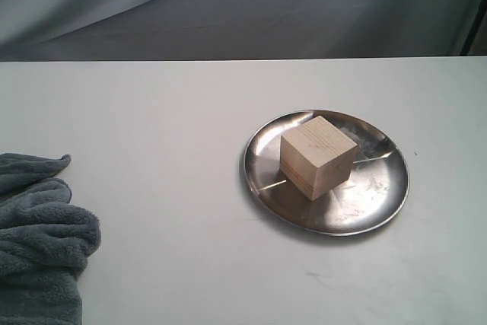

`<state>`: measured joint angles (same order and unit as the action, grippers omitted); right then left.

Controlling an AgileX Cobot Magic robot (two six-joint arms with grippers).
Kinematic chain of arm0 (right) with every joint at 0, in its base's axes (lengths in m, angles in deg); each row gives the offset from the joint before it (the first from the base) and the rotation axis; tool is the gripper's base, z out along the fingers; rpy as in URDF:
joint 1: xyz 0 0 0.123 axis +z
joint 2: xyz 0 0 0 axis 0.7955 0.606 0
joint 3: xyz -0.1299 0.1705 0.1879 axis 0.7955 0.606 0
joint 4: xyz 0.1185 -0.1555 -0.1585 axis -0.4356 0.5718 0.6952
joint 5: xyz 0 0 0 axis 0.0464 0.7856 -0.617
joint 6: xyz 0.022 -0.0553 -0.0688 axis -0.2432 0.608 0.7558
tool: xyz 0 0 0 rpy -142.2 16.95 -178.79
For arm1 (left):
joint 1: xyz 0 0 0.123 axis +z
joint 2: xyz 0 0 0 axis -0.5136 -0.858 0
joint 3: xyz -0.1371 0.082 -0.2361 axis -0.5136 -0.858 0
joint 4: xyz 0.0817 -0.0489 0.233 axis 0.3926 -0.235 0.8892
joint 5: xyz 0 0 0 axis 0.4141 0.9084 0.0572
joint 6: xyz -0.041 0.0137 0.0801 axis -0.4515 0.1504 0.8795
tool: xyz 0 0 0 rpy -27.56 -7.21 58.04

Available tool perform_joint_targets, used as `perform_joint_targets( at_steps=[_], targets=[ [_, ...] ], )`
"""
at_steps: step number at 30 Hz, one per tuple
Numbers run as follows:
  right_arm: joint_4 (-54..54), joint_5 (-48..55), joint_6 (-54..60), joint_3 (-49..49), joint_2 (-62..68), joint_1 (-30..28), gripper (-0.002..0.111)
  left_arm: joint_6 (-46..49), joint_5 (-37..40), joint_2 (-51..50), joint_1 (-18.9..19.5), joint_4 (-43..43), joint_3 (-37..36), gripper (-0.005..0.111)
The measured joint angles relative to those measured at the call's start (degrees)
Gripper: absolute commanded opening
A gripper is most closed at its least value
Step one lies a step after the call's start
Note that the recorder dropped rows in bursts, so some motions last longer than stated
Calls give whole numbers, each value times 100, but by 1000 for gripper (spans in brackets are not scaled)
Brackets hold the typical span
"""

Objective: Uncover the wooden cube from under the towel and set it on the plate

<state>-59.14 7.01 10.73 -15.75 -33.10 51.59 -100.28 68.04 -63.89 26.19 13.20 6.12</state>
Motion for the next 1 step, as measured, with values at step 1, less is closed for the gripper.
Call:
perform_joint_targets(
  at_steps=[1],
  targets=[
    [0,0,0,0,0,0,0,0,0,0,0,-9,0,0]
  ],
)
